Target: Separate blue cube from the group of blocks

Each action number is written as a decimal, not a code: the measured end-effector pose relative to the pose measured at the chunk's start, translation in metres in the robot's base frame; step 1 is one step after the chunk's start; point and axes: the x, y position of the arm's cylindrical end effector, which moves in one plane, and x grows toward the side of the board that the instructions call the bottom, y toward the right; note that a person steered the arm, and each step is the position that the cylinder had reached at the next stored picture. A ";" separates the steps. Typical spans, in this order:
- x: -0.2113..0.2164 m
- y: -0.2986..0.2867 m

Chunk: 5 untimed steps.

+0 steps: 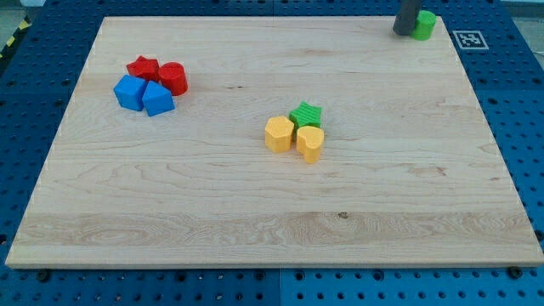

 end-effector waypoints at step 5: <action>0.135 -0.284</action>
